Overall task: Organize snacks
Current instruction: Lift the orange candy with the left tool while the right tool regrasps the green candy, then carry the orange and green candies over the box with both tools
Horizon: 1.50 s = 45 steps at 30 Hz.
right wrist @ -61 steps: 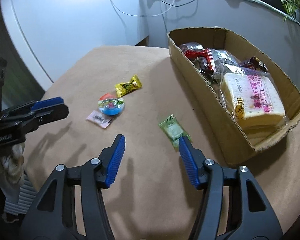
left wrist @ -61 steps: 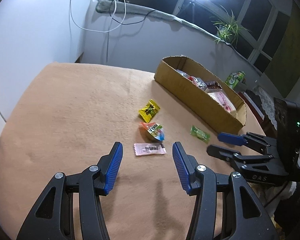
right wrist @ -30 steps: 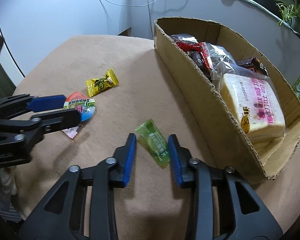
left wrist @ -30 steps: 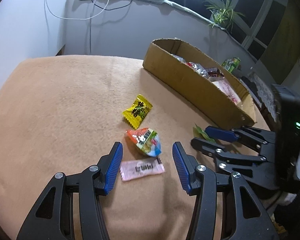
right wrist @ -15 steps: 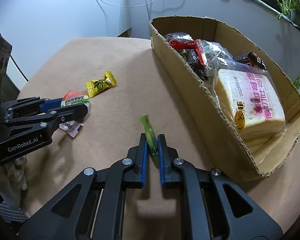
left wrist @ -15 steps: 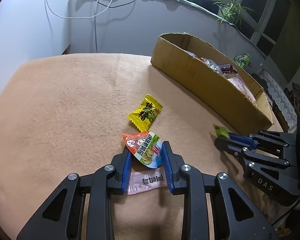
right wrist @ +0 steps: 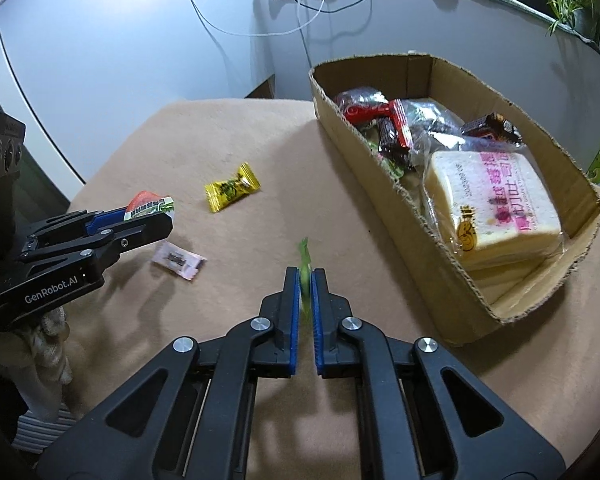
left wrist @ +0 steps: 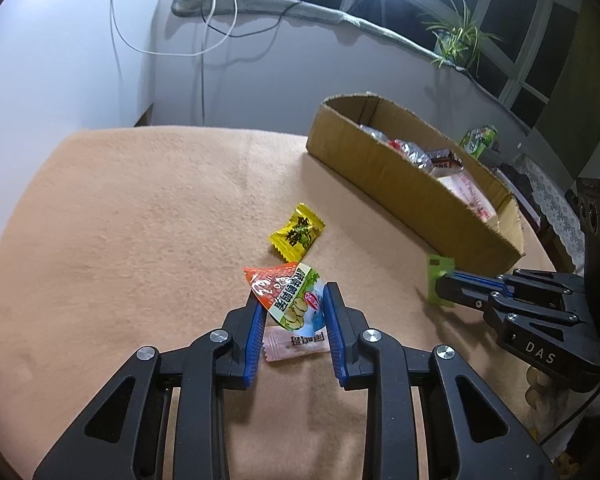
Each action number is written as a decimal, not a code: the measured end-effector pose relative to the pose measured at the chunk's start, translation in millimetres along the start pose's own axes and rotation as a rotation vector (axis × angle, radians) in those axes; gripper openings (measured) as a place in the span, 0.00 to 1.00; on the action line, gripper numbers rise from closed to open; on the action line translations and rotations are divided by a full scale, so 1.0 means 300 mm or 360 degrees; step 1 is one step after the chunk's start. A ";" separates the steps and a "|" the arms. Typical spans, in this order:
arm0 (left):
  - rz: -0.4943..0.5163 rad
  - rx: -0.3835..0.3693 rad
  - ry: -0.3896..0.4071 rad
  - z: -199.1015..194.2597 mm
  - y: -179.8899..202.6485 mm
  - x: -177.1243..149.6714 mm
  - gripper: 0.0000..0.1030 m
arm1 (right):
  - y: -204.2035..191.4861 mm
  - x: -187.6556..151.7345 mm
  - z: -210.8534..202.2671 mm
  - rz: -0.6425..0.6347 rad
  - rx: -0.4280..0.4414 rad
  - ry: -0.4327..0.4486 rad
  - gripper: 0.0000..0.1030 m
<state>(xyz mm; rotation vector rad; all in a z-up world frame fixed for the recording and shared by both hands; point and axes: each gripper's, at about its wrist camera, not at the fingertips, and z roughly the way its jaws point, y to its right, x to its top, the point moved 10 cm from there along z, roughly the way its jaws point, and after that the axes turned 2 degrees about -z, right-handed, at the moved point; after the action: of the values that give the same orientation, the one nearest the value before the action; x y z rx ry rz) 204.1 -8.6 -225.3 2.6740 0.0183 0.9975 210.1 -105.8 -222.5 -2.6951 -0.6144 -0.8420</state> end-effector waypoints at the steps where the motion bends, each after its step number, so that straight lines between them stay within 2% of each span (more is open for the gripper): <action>1: -0.0002 0.0000 0.0008 -0.007 0.002 0.003 0.26 | -0.002 0.000 -0.007 -0.0002 0.0004 0.0004 0.05; 8: 0.0010 0.0008 0.0054 -0.048 0.013 0.018 0.26 | 0.004 -0.017 -0.001 -0.0028 -0.0007 -0.0023 0.04; 11: 0.0009 0.0010 0.0062 -0.056 0.012 0.018 0.26 | -0.005 -0.023 0.016 -0.0001 0.0084 -0.0035 0.05; 12: 0.0003 0.0010 0.0066 -0.059 0.011 0.017 0.26 | -0.007 -0.024 0.025 0.0025 0.0126 -0.0050 0.11; 13: -0.0001 0.0010 0.0071 -0.063 0.009 0.017 0.26 | -0.010 -0.026 0.033 0.0035 0.0150 -0.0065 0.30; 15: -0.0002 0.0008 0.0074 -0.069 0.009 0.018 0.26 | -0.007 -0.021 0.048 0.0009 0.0101 -0.0063 0.55; 16: -0.0002 0.0010 0.0076 -0.072 0.008 0.017 0.26 | -0.010 -0.018 0.055 -0.0019 0.0078 -0.0061 0.55; 21: -0.0015 0.0010 0.0077 -0.072 -0.001 0.013 0.26 | -0.062 -0.026 0.104 -0.0181 0.0058 -0.0141 0.53; 22: -0.0019 0.0010 0.0076 -0.072 -0.004 0.013 0.26 | -0.074 -0.032 0.117 -0.0224 0.0045 -0.0161 0.41; 25: -0.0030 0.0010 0.0074 -0.069 -0.011 0.011 0.26 | -0.089 -0.041 0.132 -0.0317 -0.0019 -0.0181 0.24; 31: -0.0034 0.0002 0.0076 -0.067 -0.005 0.013 0.26 | -0.082 -0.046 0.112 -0.0298 0.0008 -0.0175 0.23; 37: -0.0027 -0.0018 0.0093 -0.078 0.016 0.030 0.26 | -0.050 -0.016 0.038 -0.0229 0.0042 -0.0093 0.23; 45: -0.0007 -0.0058 0.0143 -0.092 0.064 0.105 0.26 | 0.014 0.062 -0.111 -0.0145 0.0090 0.0046 0.23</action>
<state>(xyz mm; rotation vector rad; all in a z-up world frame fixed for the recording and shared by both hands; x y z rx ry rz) 208.6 -16.2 -180.1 2.5936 0.0242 1.1053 209.9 -115.5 -185.3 -2.6171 -0.7476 -0.8712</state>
